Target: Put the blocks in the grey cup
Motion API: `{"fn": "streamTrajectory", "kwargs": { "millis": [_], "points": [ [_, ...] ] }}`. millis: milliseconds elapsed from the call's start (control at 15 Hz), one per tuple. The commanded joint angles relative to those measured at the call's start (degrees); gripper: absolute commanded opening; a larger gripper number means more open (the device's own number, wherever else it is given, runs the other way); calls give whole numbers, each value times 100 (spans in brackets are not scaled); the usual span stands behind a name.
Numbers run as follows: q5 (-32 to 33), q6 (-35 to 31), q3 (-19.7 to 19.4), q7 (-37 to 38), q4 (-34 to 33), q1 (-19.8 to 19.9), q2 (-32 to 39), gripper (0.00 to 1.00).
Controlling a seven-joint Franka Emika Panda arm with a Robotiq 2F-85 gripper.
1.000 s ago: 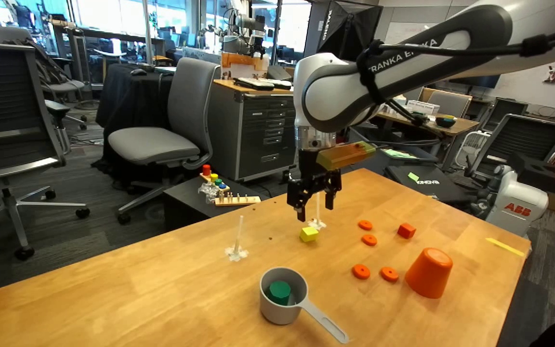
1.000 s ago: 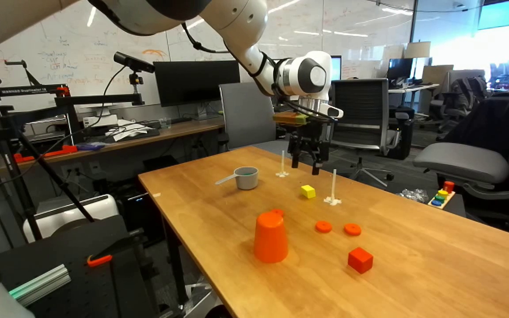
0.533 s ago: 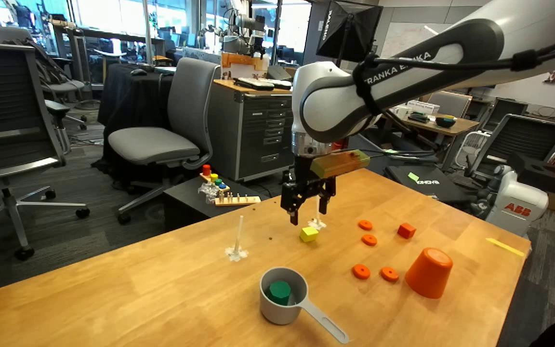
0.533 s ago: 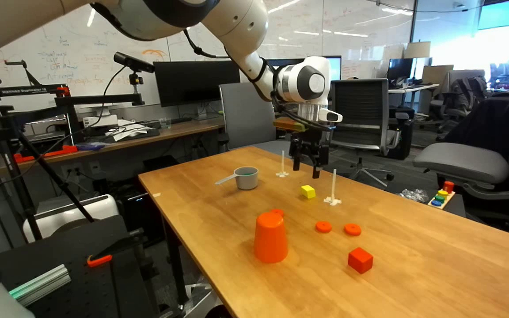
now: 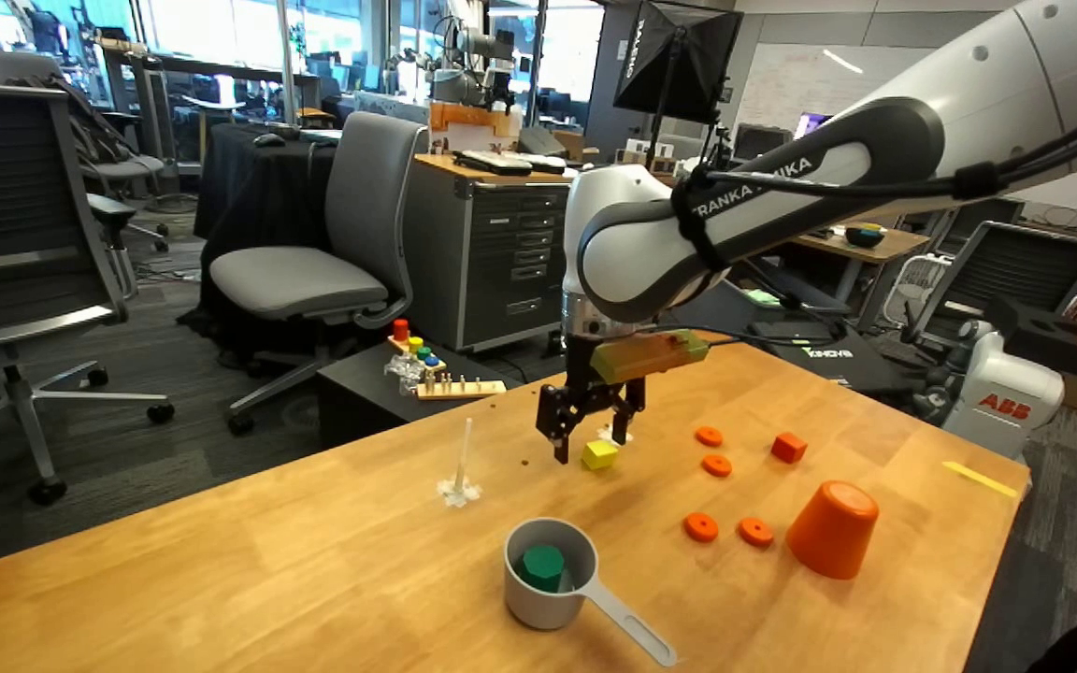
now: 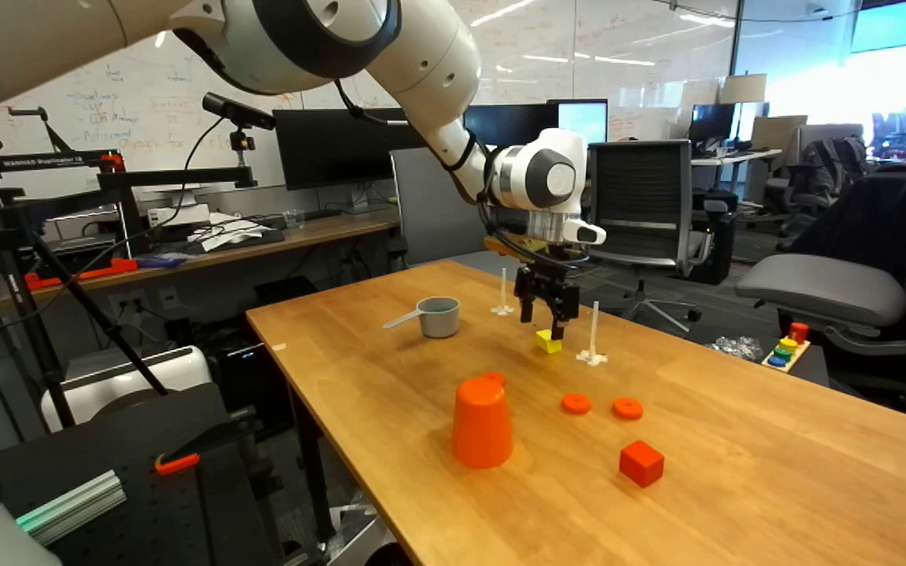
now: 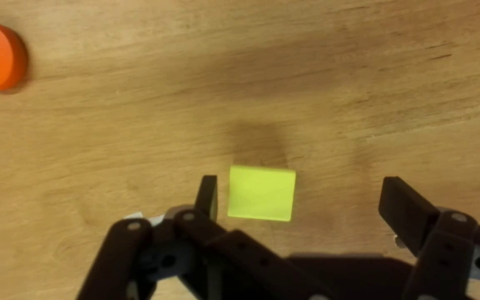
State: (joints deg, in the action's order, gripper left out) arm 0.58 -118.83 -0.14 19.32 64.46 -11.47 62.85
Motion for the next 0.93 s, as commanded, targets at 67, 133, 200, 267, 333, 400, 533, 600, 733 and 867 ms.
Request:
{"fn": "streamTrajectory", "kwargs": {
  "millis": [67,133,200,267,333,400,533,600,733,867],
  "points": [
    [-138,-136,-8,168,6,63,-38,75],
    [-135,-210,-16,187,24,72,-40,74],
    [-127,-264,-23,192,34,81,-39,68],
    [-116,-296,-27,179,31,91,-33,58],
    [-126,-353,-23,175,33,109,-24,51],
    [-128,-390,-23,171,36,122,-17,42],
    [-169,-436,15,140,38,168,-8,28],
    [-194,-473,33,131,47,187,-10,19],
    [-322,-534,108,99,56,230,-19,14],
    [-440,-620,186,61,83,218,-78,14]
  ]
}}
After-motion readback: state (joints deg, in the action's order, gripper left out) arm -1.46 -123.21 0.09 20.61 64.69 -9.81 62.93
